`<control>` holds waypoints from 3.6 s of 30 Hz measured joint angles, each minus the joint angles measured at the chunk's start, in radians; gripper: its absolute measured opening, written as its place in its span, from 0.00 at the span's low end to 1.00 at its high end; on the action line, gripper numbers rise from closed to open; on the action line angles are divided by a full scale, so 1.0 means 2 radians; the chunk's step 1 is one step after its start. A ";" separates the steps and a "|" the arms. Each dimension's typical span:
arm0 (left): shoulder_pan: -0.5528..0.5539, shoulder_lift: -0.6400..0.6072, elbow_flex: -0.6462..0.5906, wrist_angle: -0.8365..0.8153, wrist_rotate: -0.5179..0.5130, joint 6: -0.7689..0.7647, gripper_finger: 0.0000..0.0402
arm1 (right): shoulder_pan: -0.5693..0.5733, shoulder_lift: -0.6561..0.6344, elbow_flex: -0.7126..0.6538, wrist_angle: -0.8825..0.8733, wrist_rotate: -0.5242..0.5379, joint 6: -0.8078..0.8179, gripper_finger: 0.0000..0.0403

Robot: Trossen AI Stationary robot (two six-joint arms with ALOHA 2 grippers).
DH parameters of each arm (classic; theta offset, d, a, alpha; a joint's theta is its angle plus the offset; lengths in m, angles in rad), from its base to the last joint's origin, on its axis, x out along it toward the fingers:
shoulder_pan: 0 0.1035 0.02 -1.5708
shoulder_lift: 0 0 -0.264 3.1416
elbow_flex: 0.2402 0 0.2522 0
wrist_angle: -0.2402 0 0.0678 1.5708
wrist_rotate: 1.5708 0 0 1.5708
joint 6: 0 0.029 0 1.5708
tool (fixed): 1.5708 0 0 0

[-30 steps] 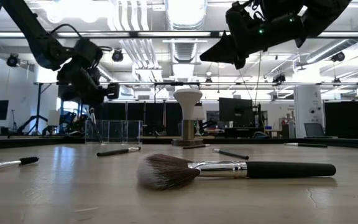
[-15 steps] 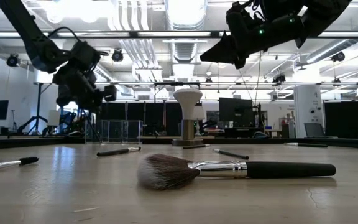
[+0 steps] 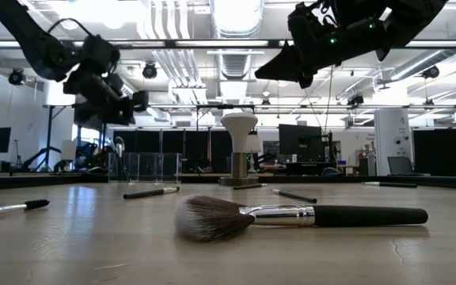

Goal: Put items in baskets/containers
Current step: Put the eyeshadow brush into the right section of the transparent organizer

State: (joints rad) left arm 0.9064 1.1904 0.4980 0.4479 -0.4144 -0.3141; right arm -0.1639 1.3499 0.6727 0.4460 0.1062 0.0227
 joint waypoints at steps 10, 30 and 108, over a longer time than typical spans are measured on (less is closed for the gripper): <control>-0.073 -0.043 -0.060 0.093 0.152 0.008 0.01 | 0.000 -0.005 0.000 -0.040 0.030 0.017 0.02; -0.159 0.178 -0.120 0.460 0.317 0.064 0.00 | -0.065 -0.095 -0.064 -0.222 0.106 0.182 0.02; -0.161 0.207 -0.121 0.482 0.359 0.062 0.00 | -0.424 0.185 0.156 -0.582 -0.018 0.130 0.33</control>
State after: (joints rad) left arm 0.5845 1.6039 0.2569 1.4128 0.3027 -0.1909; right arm -1.0126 1.7196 0.9842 -0.7185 0.0700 0.2833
